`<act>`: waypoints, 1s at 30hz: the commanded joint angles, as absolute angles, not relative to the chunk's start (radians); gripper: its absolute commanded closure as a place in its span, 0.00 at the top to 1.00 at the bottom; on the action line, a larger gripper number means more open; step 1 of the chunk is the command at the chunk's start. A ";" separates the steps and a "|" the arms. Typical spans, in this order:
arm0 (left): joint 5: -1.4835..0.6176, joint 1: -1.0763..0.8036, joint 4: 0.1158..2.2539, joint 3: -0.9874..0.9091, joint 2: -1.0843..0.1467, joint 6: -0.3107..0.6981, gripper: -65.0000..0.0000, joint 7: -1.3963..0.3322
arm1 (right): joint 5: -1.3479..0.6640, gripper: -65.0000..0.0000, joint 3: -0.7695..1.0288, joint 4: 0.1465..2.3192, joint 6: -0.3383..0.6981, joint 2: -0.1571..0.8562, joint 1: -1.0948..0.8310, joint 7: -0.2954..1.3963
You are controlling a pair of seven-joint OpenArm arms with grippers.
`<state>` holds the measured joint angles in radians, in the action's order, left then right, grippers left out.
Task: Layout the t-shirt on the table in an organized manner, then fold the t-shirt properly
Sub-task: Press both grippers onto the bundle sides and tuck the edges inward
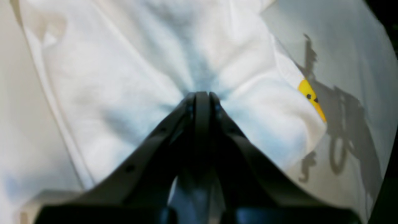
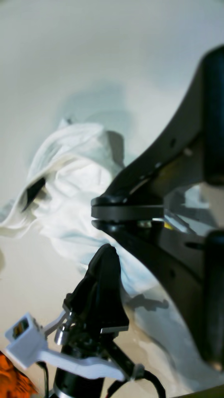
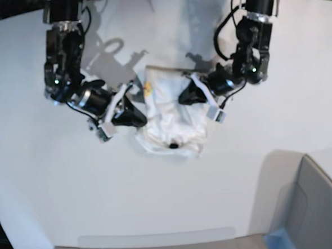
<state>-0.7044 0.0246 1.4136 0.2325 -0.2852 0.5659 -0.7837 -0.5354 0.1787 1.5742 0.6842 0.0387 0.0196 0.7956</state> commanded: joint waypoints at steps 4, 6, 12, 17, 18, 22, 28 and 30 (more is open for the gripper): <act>-0.653 0.030 1.412 0.231 -0.297 0.549 0.00 -0.837 | -0.550 0.00 0.101 1.455 0.698 0.041 0.140 0.765; -0.651 0.028 1.412 0.231 -0.298 0.549 0.00 -0.835 | -0.521 0.00 0.061 1.380 0.698 0.033 0.196 0.765; -0.651 0.027 1.411 0.229 -0.331 0.549 0.00 -0.835 | -0.433 0.00 -0.016 1.125 0.698 0.002 0.326 0.676; -0.651 0.025 1.411 0.228 -0.351 0.547 0.00 -0.835 | -0.366 0.00 -0.013 0.874 0.698 -0.024 0.432 0.656; -0.651 0.025 1.411 0.228 -0.351 0.547 0.00 -0.835 | -0.351 0.00 -0.013 0.852 0.698 -0.027 0.441 0.656; -0.651 0.025 1.411 0.228 -0.351 0.547 0.00 -0.835 | -0.348 0.00 -0.013 0.892 0.698 -0.044 0.444 0.656; -0.651 0.031 1.349 0.131 -0.346 0.547 0.00 -0.834 | -0.420 0.00 -0.013 1.280 0.698 -0.044 0.343 0.665; -0.651 0.033 1.314 0.079 -0.348 0.550 0.00 -0.834 | -0.426 0.00 -0.008 1.383 0.698 -0.041 0.303 0.665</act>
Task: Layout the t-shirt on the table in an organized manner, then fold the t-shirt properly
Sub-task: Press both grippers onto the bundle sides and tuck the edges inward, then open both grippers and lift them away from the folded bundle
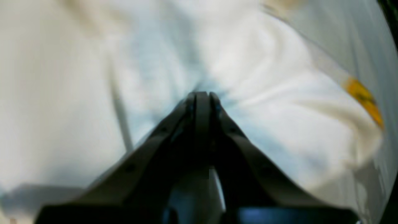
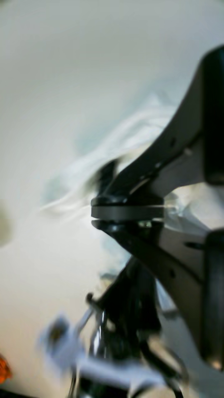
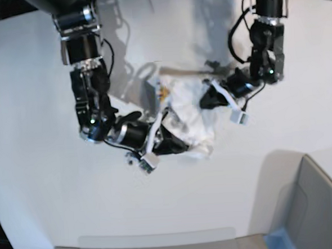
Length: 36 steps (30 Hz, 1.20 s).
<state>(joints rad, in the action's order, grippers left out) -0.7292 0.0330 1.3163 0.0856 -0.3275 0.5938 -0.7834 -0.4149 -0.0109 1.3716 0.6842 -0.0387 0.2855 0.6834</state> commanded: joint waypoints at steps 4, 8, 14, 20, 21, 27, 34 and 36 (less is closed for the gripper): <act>-0.651 0.036 1.313 0.045 -0.383 0.552 0.00 -0.834 | -0.423 0.00 -0.007 1.544 0.698 -0.001 0.213 0.665; -0.651 0.091 1.317 0.044 -0.403 0.552 0.00 -0.834 | -0.423 0.00 -0.005 1.644 0.698 0.038 0.125 0.665; -0.653 0.117 1.395 0.044 -0.409 0.552 0.00 -0.753 | -0.423 0.00 0.024 1.791 0.698 0.102 0.002 0.659; -0.653 0.022 1.644 -0.038 -0.400 0.547 0.00 -0.628 | -0.423 0.00 0.134 1.914 0.698 0.120 -0.101 0.659; -0.653 -0.016 1.687 -0.071 -0.384 0.547 0.00 -0.588 | -0.423 0.00 0.159 1.933 0.698 0.117 -0.119 0.659; -0.653 -0.147 1.802 -0.197 -0.326 0.547 0.00 -0.423 | -0.423 0.00 0.242 1.995 0.698 0.119 -0.213 0.656; -0.653 -0.278 1.860 -0.219 -0.321 0.547 0.00 -0.298 | -0.424 0.00 0.297 2.038 0.698 0.114 -0.280 0.645; -0.653 -0.323 1.868 -0.220 -0.321 0.547 0.00 -0.255 | -0.424 0.00 0.303 2.041 0.698 0.114 -0.305 0.596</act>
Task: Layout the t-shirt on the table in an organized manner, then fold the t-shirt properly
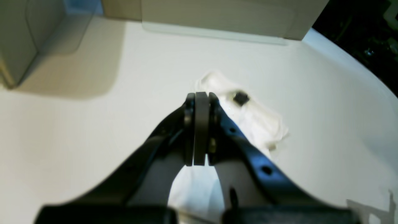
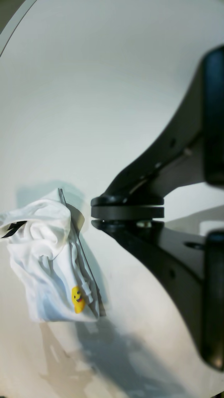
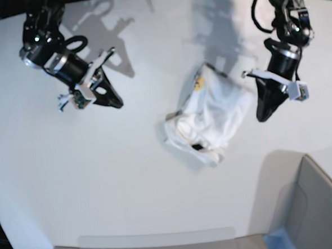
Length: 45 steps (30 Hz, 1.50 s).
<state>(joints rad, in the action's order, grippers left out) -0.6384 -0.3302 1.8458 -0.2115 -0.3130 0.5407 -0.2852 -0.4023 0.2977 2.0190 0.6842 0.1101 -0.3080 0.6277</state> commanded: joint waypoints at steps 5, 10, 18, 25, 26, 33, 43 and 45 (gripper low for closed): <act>-0.654 -0.440 1.883 -0.289 -0.294 0.547 0.00 -0.125 | -0.424 0.00 0.303 2.043 0.698 0.114 -0.387 0.444; -0.653 -0.522 1.883 -0.380 -0.245 0.547 0.00 -0.073 | -0.424 0.00 0.328 2.043 0.698 0.113 -0.461 0.394; -0.653 -0.611 1.883 -0.387 -0.225 0.552 0.00 -0.064 | -0.424 0.00 0.369 2.043 0.698 0.104 -0.555 0.355; -0.653 -0.687 1.883 -0.387 -0.225 0.552 0.00 -0.064 | -0.424 0.00 0.395 2.043 0.698 0.104 -0.613 0.352; -0.653 -0.696 1.883 -0.387 -0.225 0.552 0.00 -0.064 | -0.424 0.00 0.395 2.043 0.698 0.104 -0.621 0.352; -0.653 -0.786 1.883 -0.389 -0.223 0.553 0.00 -0.051 | -0.424 0.00 0.395 2.052 0.698 0.104 -0.676 0.352; -0.653 -0.955 1.879 -0.378 -0.220 0.553 0.00 0.113 | -0.424 0.00 0.395 2.058 0.698 0.105 -0.823 0.352; -0.653 -0.977 1.879 -0.380 -0.203 0.553 0.00 0.117 | -0.424 0.00 0.404 2.058 0.698 0.105 -0.851 0.352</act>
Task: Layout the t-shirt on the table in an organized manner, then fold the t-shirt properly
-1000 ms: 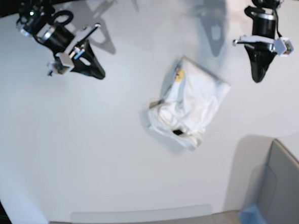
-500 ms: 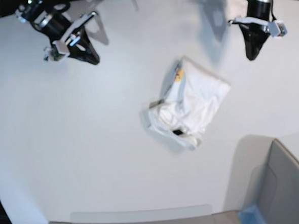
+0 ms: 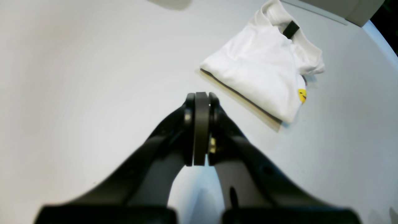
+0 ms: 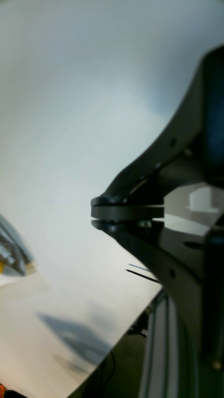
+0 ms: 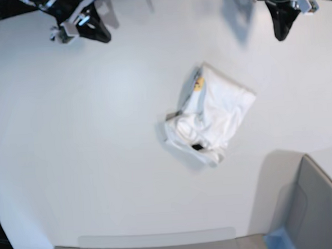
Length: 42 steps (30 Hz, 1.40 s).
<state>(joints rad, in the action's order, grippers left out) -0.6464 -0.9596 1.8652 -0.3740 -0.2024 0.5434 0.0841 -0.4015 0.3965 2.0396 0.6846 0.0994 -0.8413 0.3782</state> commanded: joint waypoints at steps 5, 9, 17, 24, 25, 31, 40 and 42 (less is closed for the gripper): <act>-0.653 -1.013 1.877 -0.383 -0.185 0.555 0.00 0.119 | -0.424 0.00 0.455 2.058 0.698 0.105 -0.877 0.352; -0.653 -1.023 1.877 -0.386 -0.159 0.555 0.00 0.119 | -0.424 0.00 0.499 2.058 0.698 0.107 -0.877 0.352; -0.651 -1.049 1.877 -0.387 -0.143 0.555 0.00 0.119 | -0.424 0.00 0.527 2.058 0.698 0.113 -0.877 0.352; -0.651 -1.076 1.877 -0.390 -0.094 0.555 0.00 0.120 | -0.424 0.00 0.542 2.058 0.698 0.114 -0.875 0.360; -0.651 -1.086 1.877 -0.390 -0.088 0.555 0.00 0.120 | -0.424 0.00 0.544 2.058 0.698 0.114 -0.874 0.360; -0.651 -1.109 1.877 -0.390 -0.061 0.555 0.00 0.120 | -0.423 0.00 0.542 2.058 0.698 0.156 -0.874 0.361; -0.651 -1.168 1.877 -0.423 -0.033 0.555 0.00 0.122 | -0.423 0.00 0.539 2.058 0.698 0.145 -0.924 0.361; -0.651 -1.181 1.877 -0.443 -0.022 0.556 0.00 0.122 | -0.423 0.00 0.538 2.058 0.698 0.114 -0.943 0.361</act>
